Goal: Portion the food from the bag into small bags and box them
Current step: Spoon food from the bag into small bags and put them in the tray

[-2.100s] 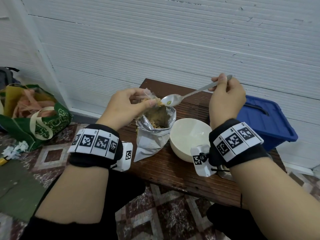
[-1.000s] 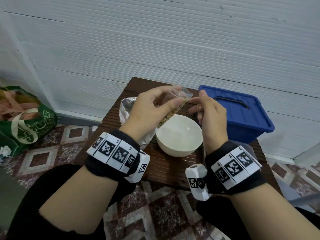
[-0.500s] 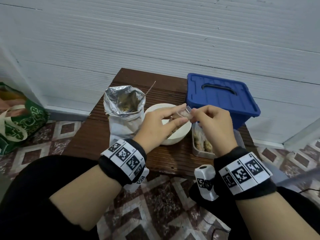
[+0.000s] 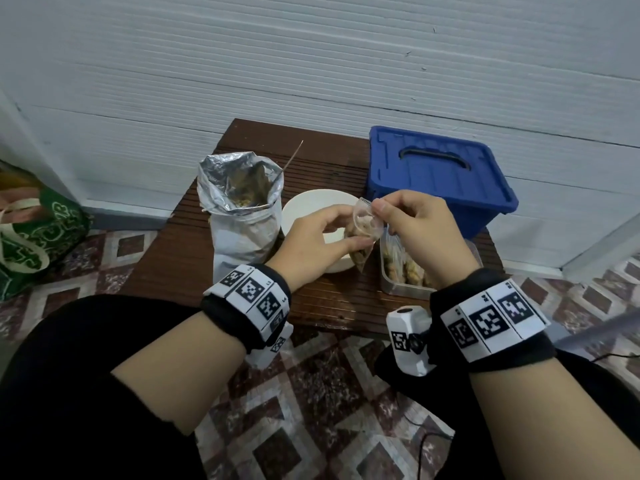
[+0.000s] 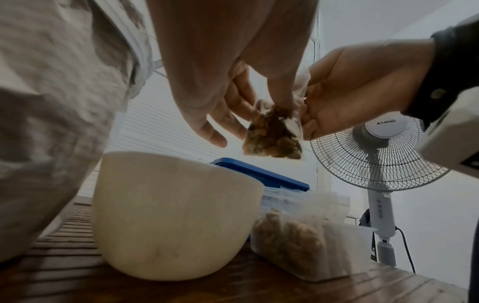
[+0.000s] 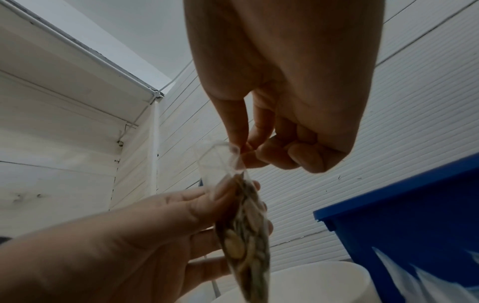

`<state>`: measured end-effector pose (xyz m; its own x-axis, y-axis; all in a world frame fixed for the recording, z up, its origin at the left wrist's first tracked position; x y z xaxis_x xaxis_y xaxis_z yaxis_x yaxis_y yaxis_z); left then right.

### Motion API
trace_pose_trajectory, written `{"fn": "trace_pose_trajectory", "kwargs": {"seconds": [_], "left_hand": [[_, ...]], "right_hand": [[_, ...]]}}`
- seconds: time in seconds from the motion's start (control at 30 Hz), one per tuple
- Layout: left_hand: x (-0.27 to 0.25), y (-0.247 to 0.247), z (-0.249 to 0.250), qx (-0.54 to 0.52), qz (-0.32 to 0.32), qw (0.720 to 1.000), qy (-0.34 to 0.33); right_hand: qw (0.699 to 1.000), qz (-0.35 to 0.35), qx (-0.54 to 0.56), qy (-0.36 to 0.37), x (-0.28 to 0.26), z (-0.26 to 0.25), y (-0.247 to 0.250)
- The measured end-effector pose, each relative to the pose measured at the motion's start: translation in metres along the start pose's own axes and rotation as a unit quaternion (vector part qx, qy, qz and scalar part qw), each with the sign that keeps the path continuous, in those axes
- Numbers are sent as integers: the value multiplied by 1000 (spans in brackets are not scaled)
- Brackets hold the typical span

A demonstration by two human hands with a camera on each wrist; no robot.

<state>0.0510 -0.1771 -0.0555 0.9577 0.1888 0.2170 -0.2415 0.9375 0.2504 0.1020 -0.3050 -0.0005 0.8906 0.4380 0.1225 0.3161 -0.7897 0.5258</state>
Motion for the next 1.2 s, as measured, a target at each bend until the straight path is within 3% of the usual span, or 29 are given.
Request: {"fn": "trace_pose_trajectory", "kwargs": {"seconds": [0.1,0.2,0.3,0.43,0.67,0.83,0.9,1.03,1.2], "left_hand": [[2,-2,-2,0,30,1000,4],[6,-5,-1,10,47,999,-2],[9,-12,-1,19,41,999,-6],[8,-22,-1,38,9,999,-2],[3,-20,-19,61,-22,996,58],[4,-21,-27,98,-36,991,79],[4,-19,-28,100,-32,991,80],[5,-14,-28,83,-13,993,81],[7,-7,-31,57,7,995,80]], "right_hand": [[1000,6,7,-6,-2,-2,0],[998,-5,-69,11,-4,-4,0],[989,16,-141,36,-5,-4,5],[991,44,-127,19,-4,3,21],[982,175,-25,-62,-4,34,82],[949,258,-132,-123,-10,51,107],[939,229,-207,-149,-8,62,104],[918,103,-301,-238,-2,106,81],[912,24,-253,-321,-2,140,69]]}}
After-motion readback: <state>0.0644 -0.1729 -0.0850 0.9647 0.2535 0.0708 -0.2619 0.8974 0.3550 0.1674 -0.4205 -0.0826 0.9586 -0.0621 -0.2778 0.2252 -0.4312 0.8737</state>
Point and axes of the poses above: each hand's wrist, its own x-axis towards the middle knuckle, its own y-axis out of the back of the hand, z = x × y, the point moved 7 cm from there along x, towards the middle knuckle, and after that the axes turned 2 degrees about -x, right-handed, at the moved point
